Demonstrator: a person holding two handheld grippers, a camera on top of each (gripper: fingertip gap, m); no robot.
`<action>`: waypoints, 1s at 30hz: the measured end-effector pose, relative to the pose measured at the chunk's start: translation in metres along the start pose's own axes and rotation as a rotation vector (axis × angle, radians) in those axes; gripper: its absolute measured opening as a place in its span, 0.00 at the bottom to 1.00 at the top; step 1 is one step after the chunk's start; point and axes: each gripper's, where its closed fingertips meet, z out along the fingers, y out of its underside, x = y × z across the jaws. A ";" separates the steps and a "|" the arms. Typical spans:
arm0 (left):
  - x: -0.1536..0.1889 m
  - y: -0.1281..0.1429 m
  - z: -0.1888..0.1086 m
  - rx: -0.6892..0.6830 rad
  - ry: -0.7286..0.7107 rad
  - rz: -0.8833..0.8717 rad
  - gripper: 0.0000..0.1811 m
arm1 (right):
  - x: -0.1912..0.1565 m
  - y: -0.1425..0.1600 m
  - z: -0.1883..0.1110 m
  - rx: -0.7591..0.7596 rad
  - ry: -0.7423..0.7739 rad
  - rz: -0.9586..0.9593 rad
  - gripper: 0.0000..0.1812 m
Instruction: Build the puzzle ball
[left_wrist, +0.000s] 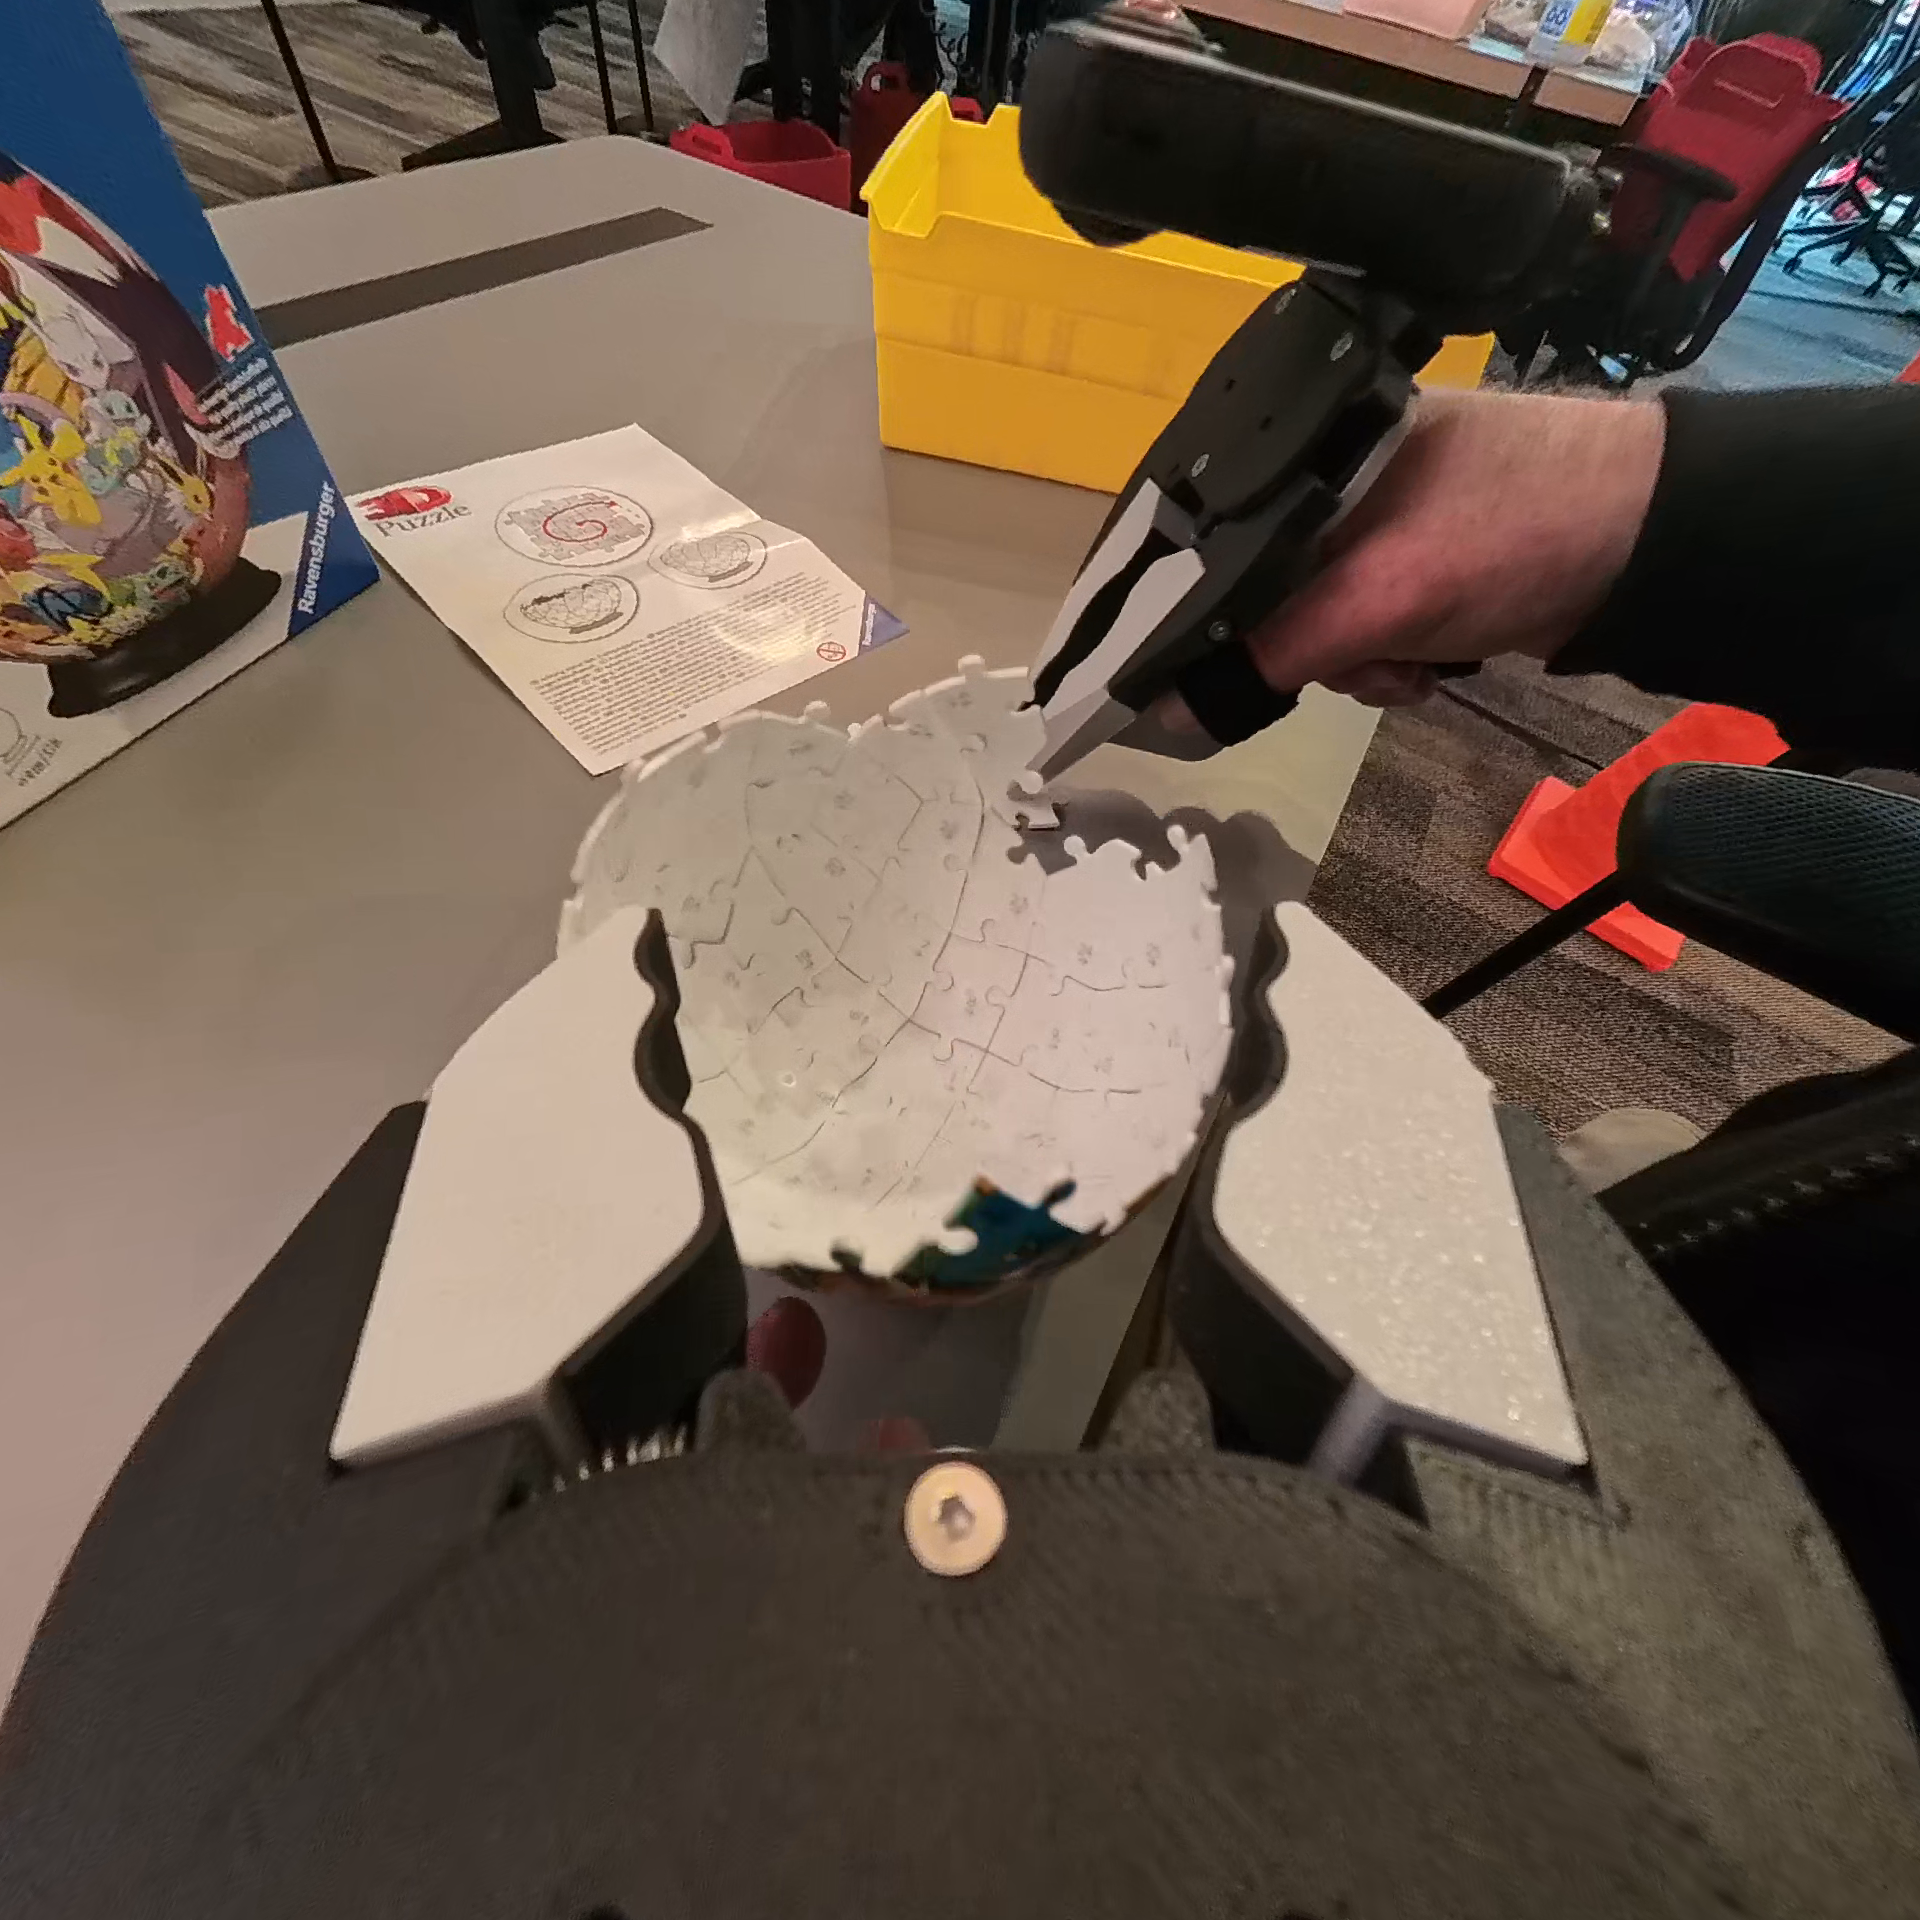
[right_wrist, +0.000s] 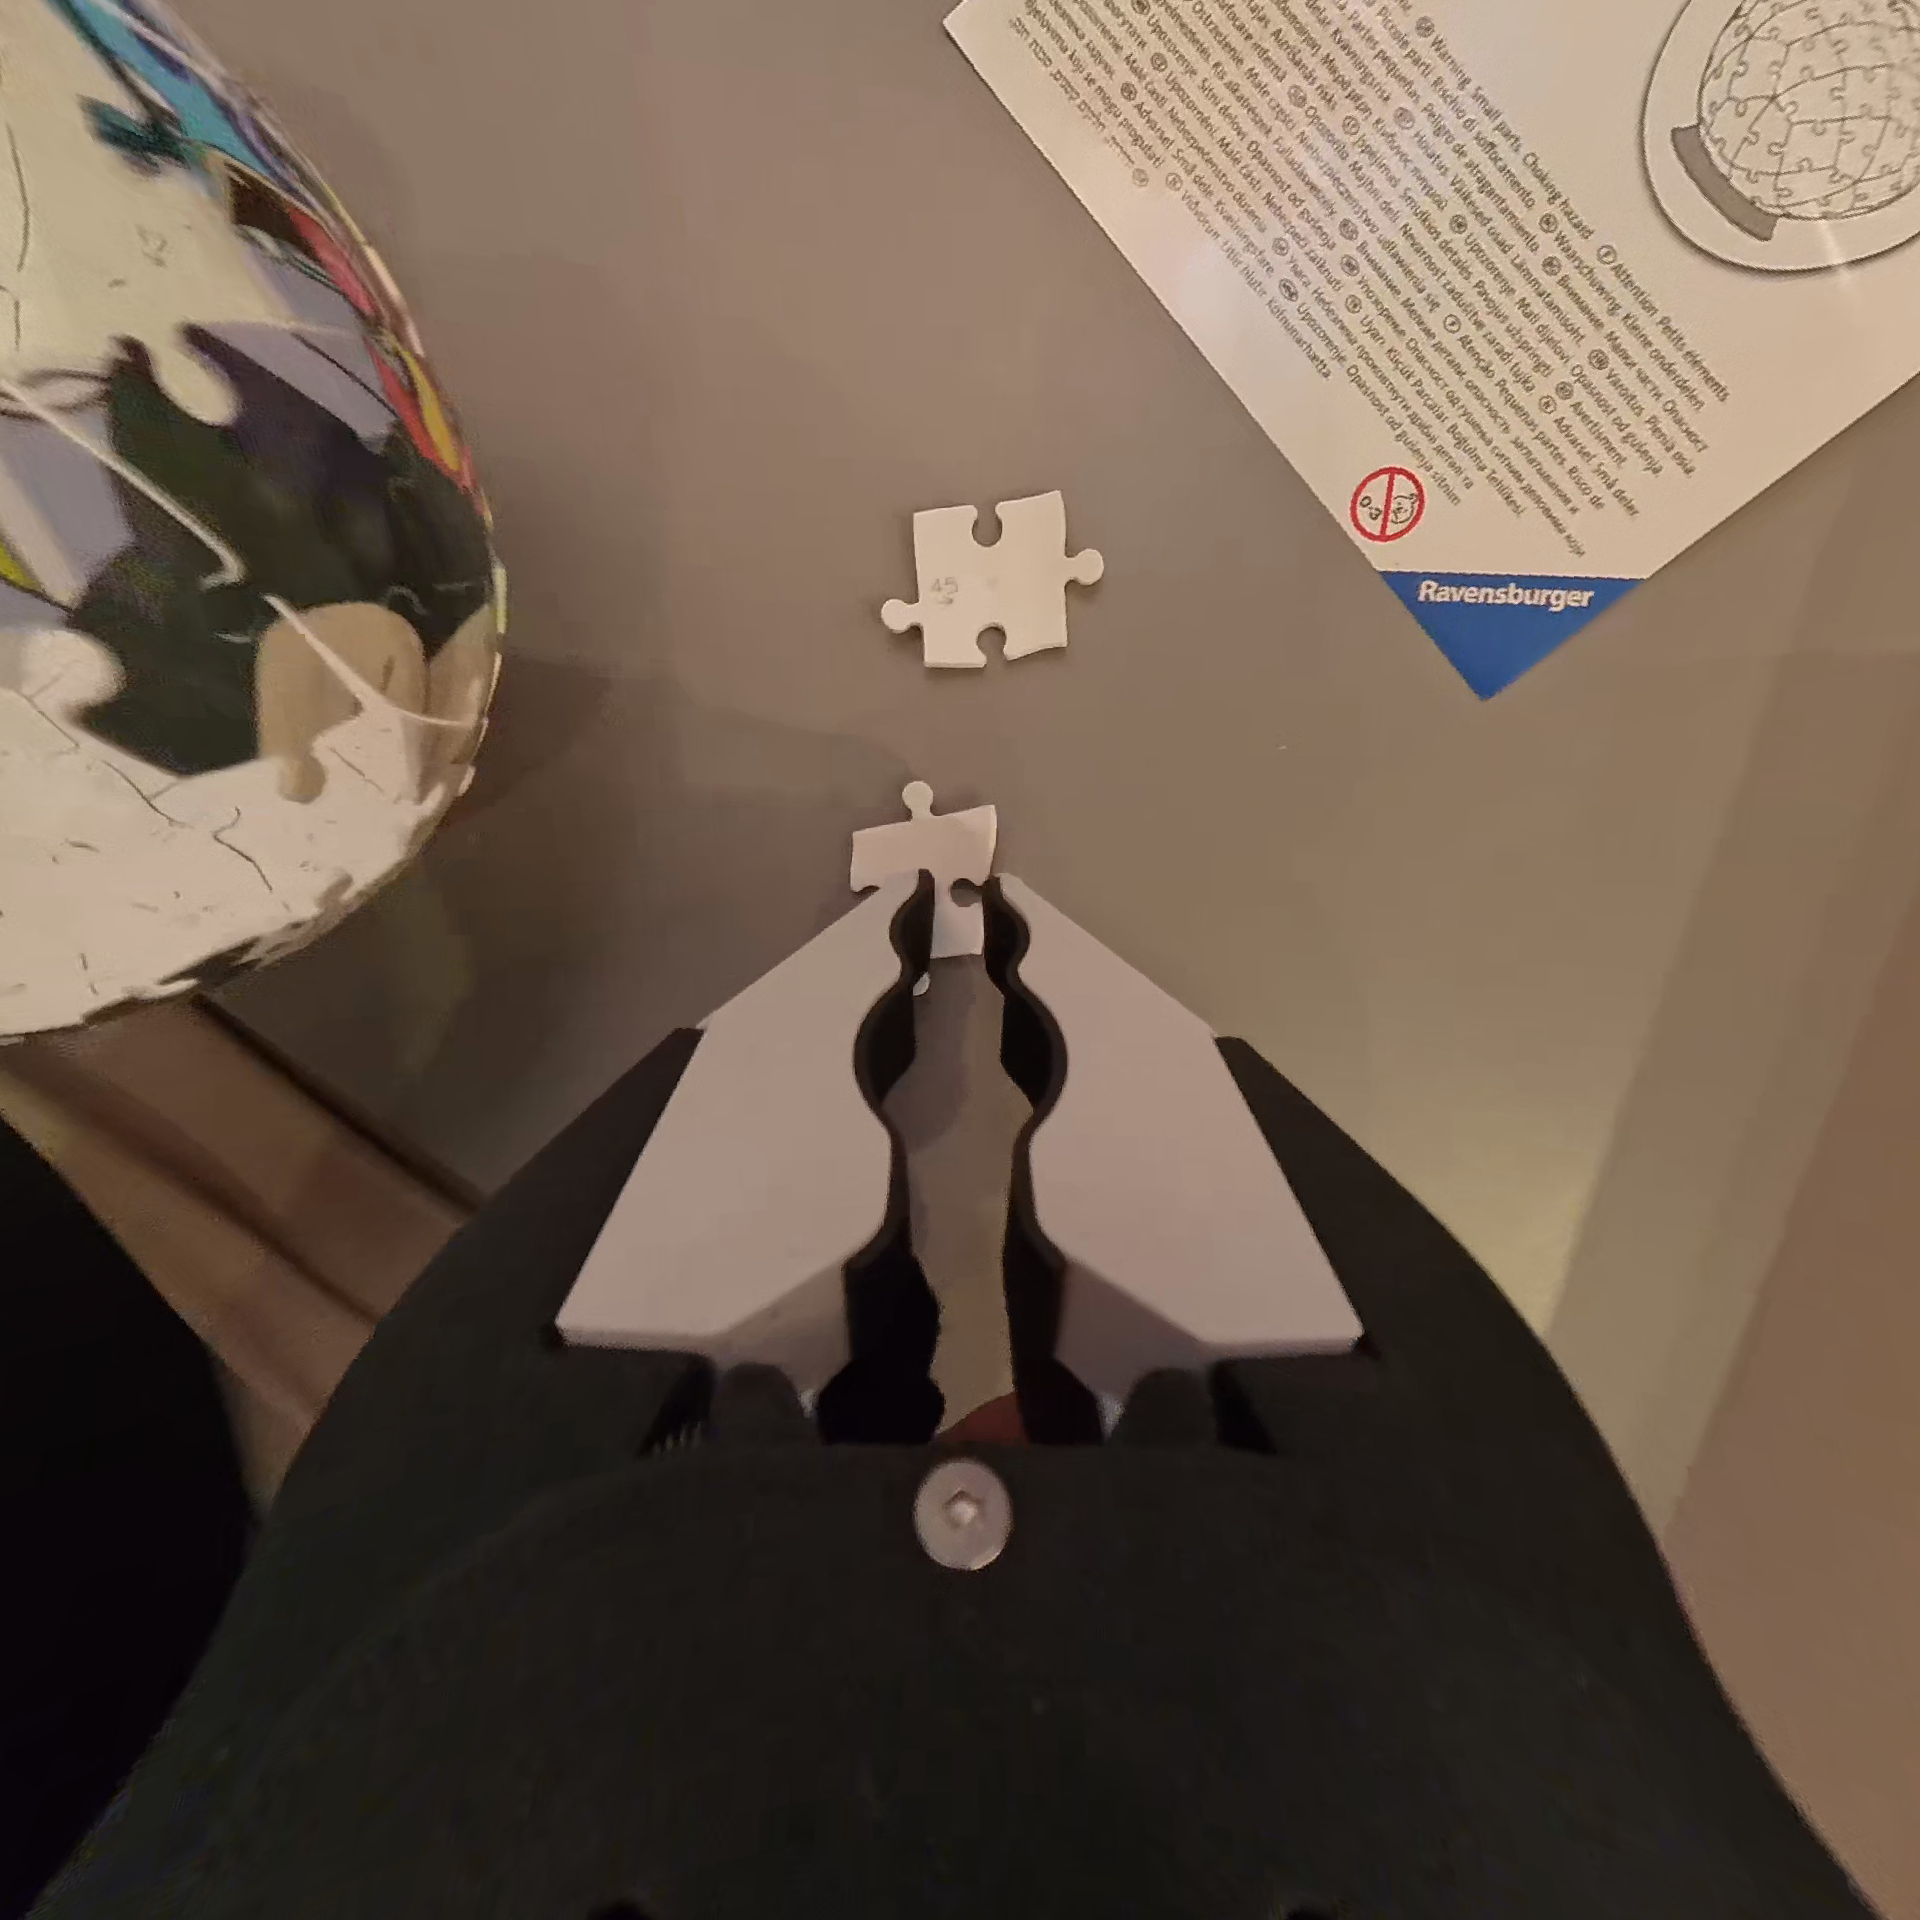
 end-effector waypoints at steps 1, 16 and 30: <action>-0.001 -0.001 -0.001 0.000 0.000 -0.003 0.57 | 0.000 0.000 0.000 0.003 0.003 0.000 0.04; -0.017 -0.007 -0.011 -0.016 -0.012 -0.027 0.56 | -0.025 0.000 -0.010 0.049 -0.086 -0.137 0.15; -0.019 -0.007 -0.013 -0.037 0.008 -0.045 0.55 | -0.026 -0.038 -0.036 0.134 -0.074 -0.268 0.14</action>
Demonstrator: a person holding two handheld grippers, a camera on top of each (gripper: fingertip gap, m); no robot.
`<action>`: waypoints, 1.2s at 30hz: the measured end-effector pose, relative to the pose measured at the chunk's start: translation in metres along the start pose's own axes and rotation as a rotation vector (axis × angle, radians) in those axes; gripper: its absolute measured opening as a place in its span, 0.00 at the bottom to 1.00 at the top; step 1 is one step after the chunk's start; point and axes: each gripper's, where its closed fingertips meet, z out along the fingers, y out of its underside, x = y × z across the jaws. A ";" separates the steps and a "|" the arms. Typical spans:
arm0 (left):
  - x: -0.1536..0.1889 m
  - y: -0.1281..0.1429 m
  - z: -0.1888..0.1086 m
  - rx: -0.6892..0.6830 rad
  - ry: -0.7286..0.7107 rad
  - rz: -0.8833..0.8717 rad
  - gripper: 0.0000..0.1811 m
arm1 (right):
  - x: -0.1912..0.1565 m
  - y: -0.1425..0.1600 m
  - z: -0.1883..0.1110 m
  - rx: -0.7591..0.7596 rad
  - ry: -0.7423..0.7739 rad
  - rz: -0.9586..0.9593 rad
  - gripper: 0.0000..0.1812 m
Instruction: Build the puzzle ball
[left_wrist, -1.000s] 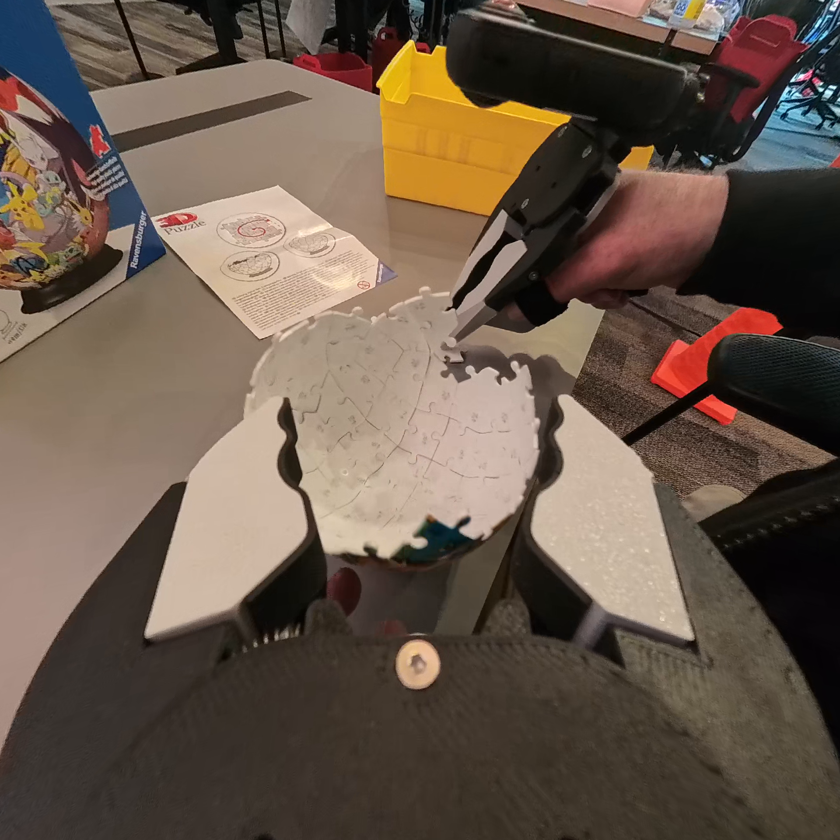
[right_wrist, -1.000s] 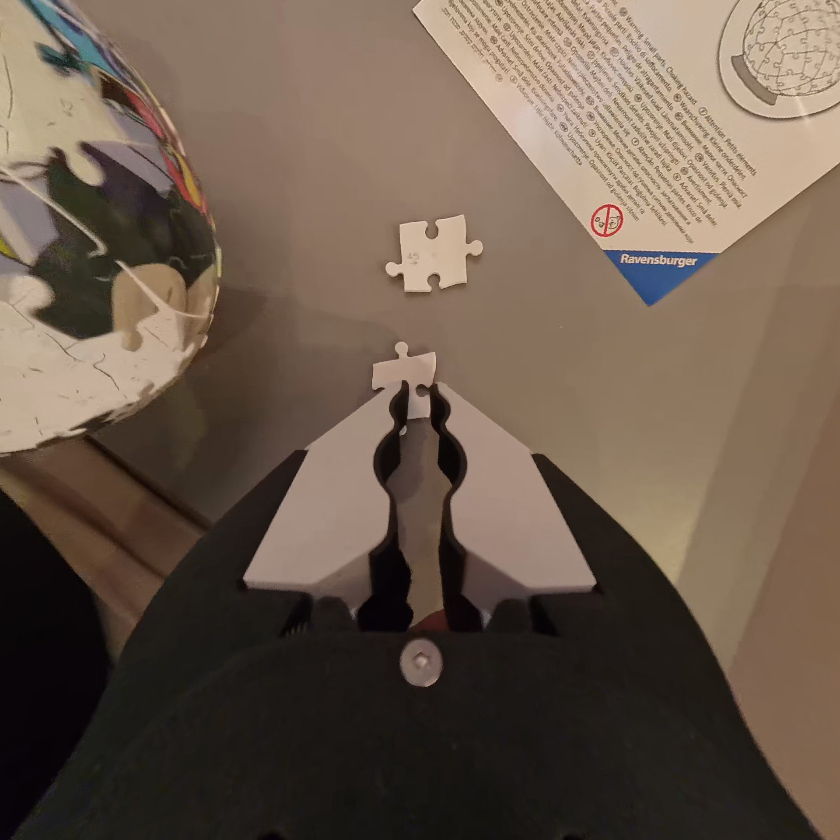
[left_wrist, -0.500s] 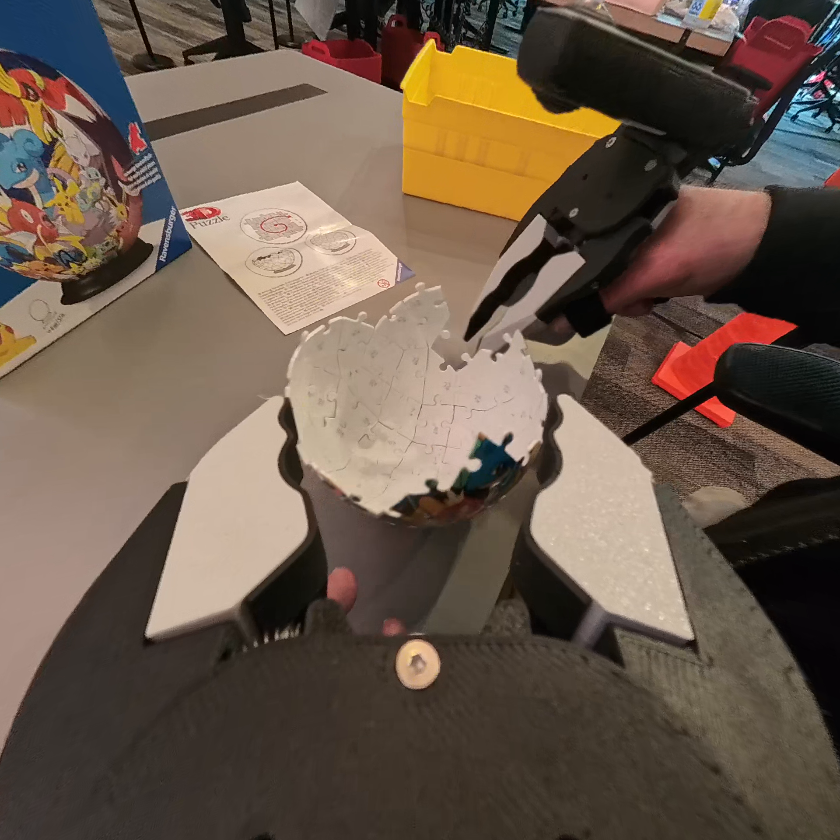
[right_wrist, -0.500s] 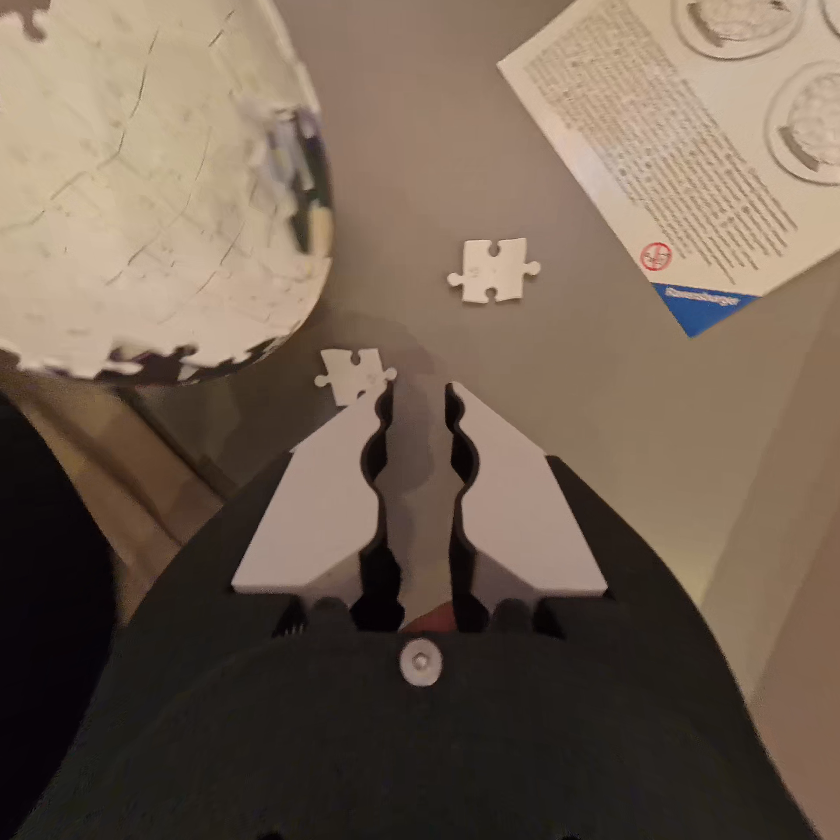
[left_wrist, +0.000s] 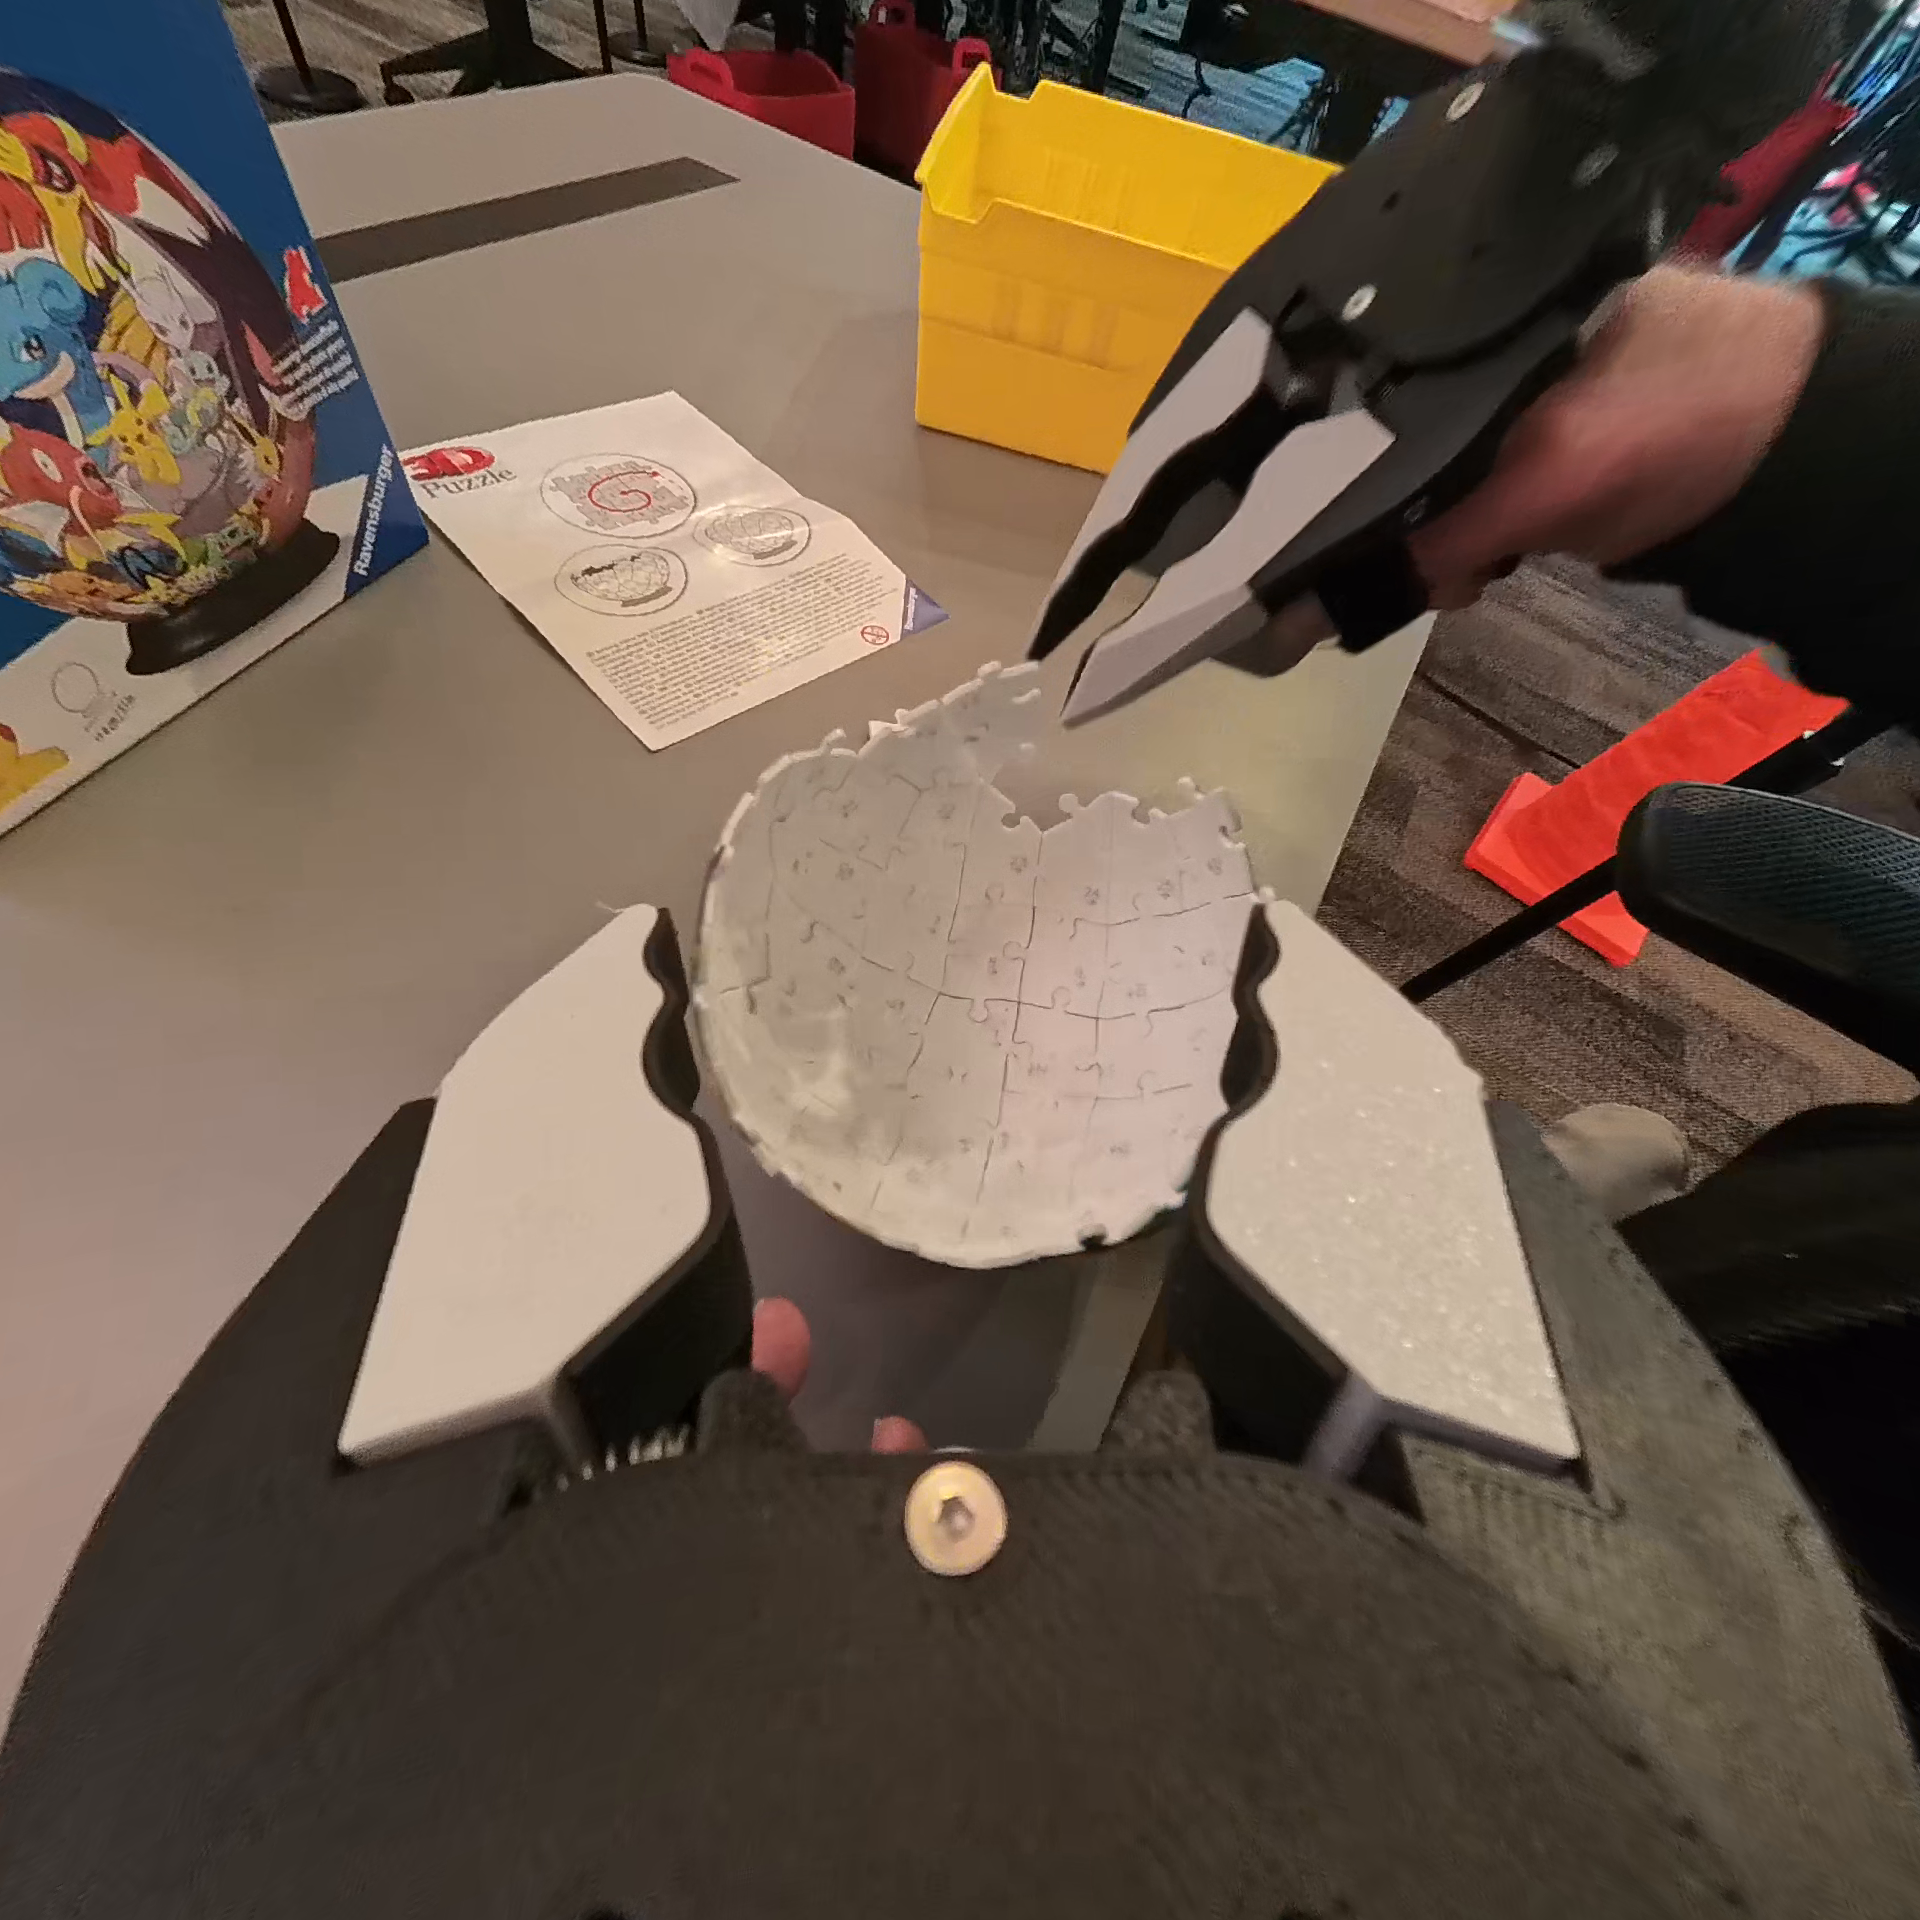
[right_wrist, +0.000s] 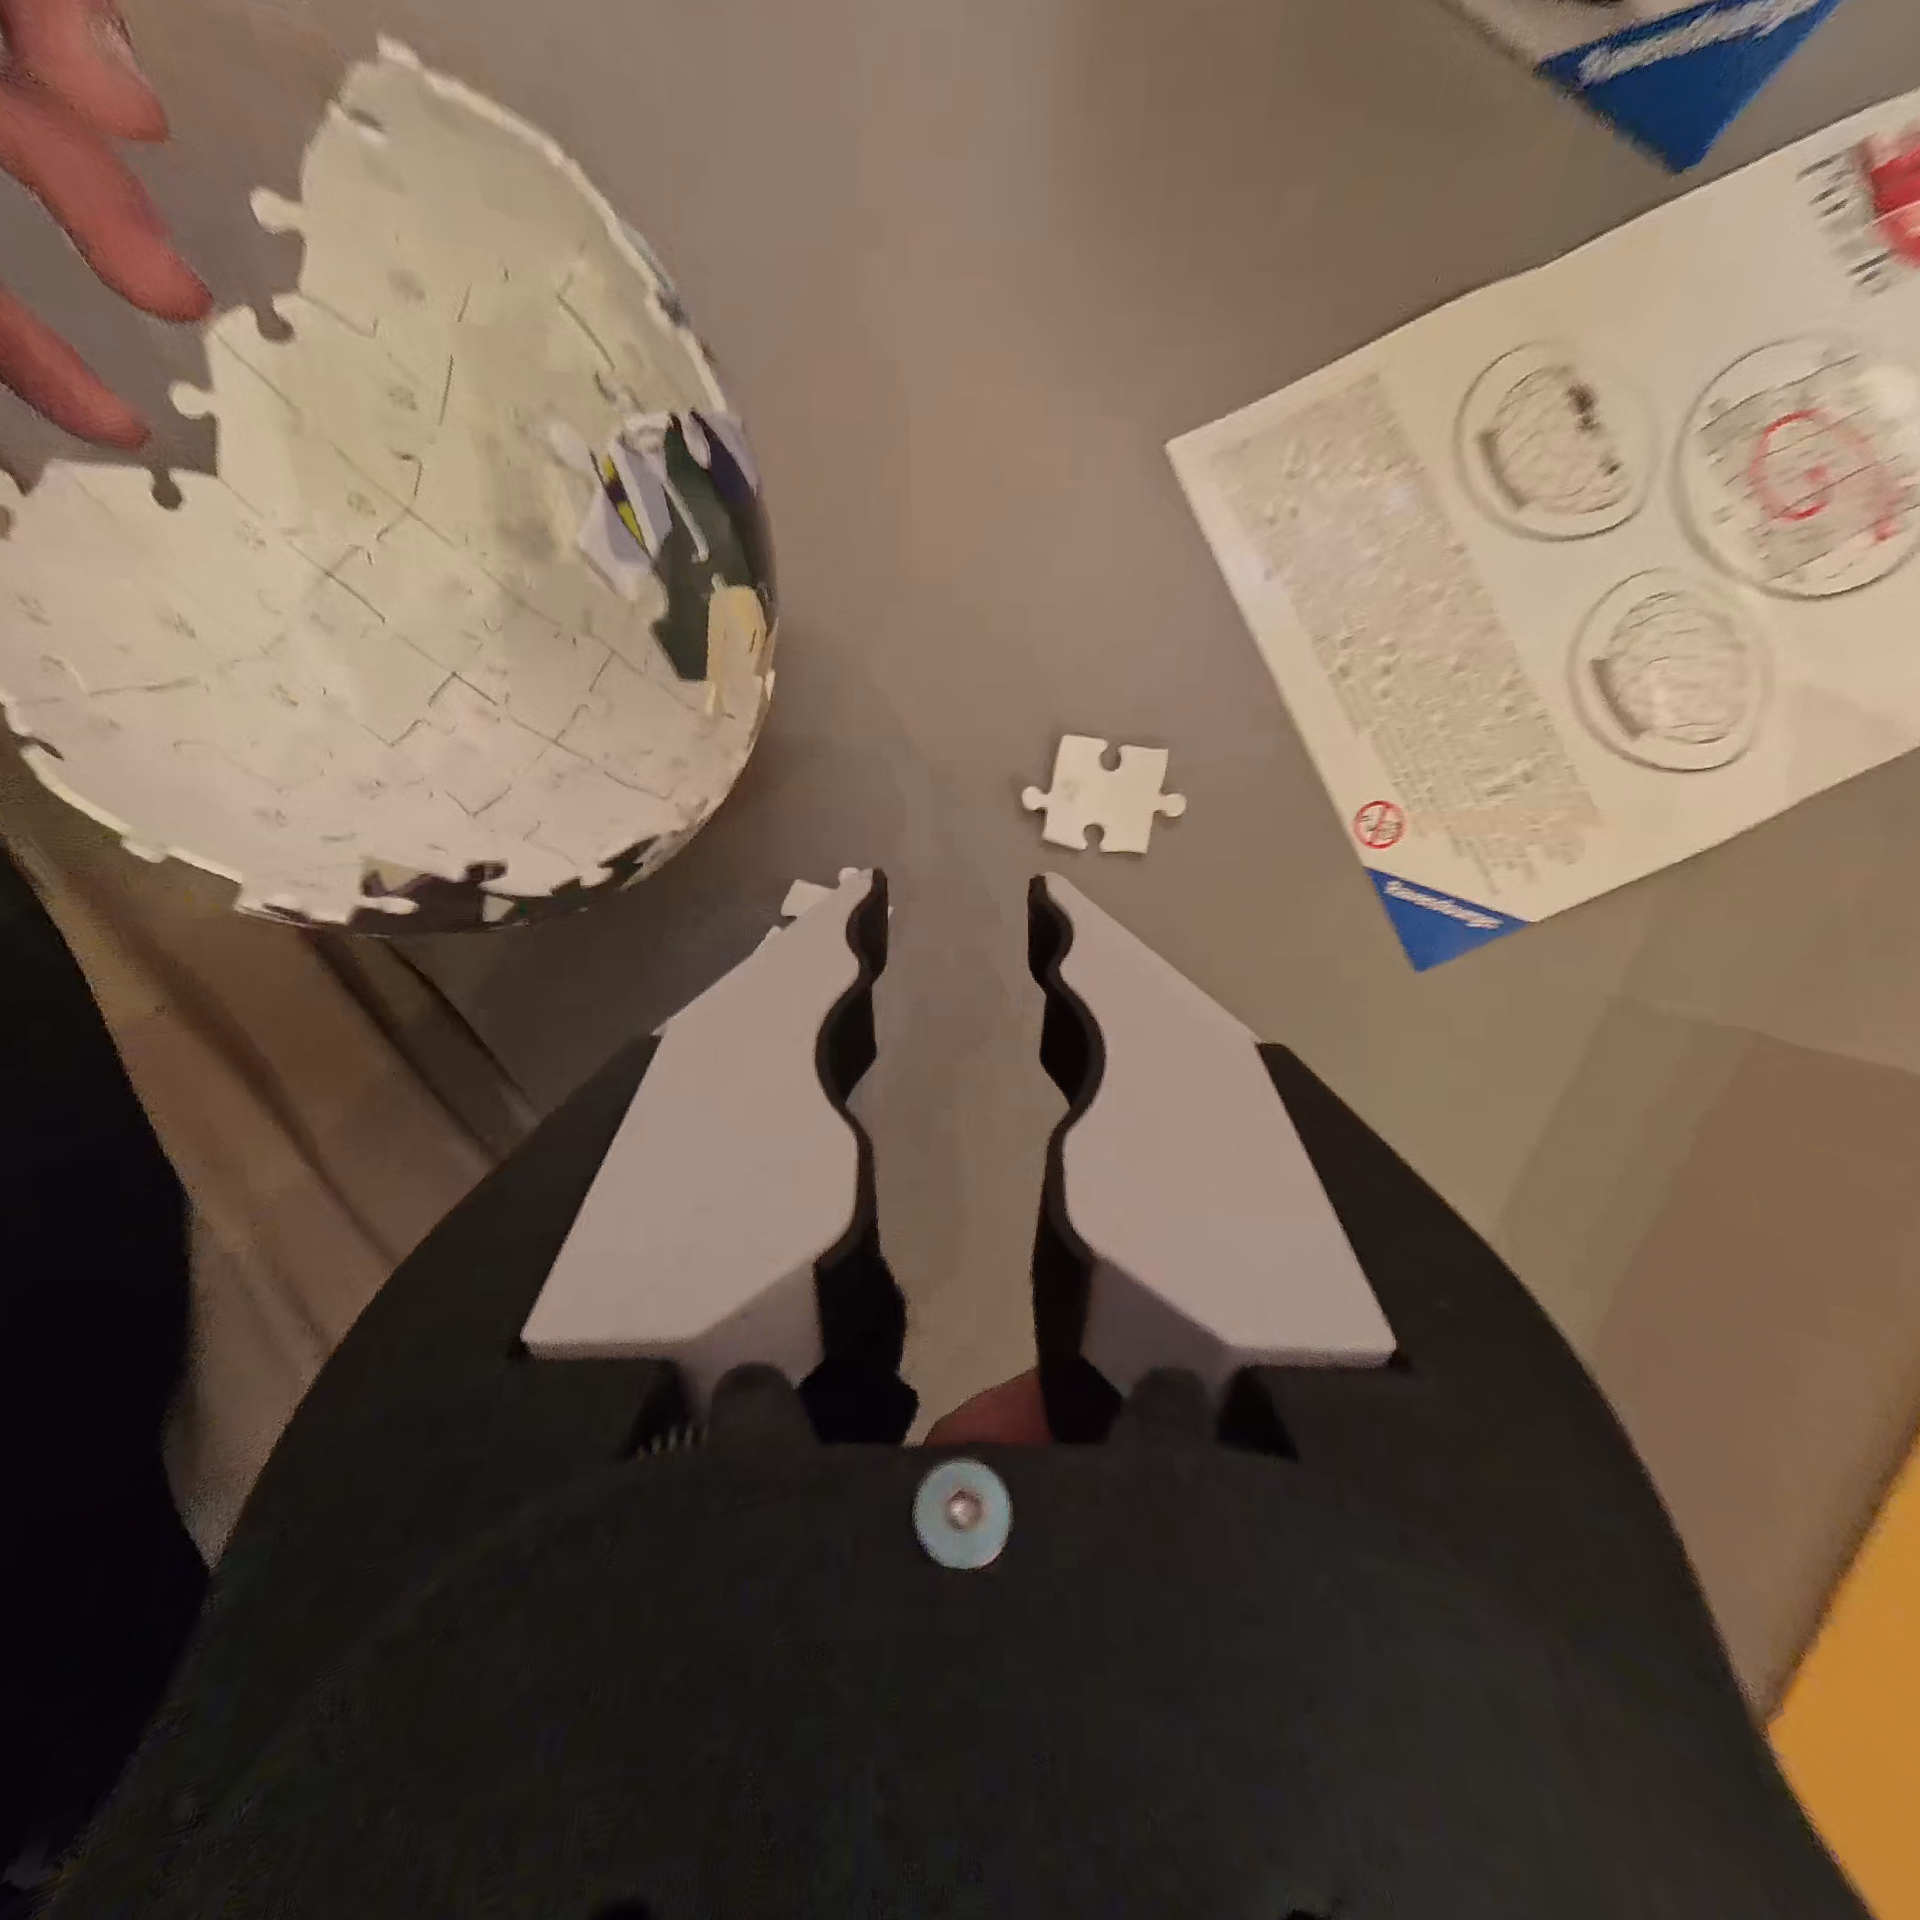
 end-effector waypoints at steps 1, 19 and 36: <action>-0.002 0.000 0.000 -0.001 -0.006 0.007 0.55 | -0.001 -0.006 -0.006 0.018 0.004 -0.002 0.14; -0.031 0.001 0.030 -0.118 0.127 0.162 0.45 | -0.022 -0.046 0.012 0.017 0.053 -0.086 0.14; -0.026 0.011 0.054 -0.188 0.250 0.189 0.40 | -0.020 -0.048 0.027 -0.010 0.069 -0.098 0.04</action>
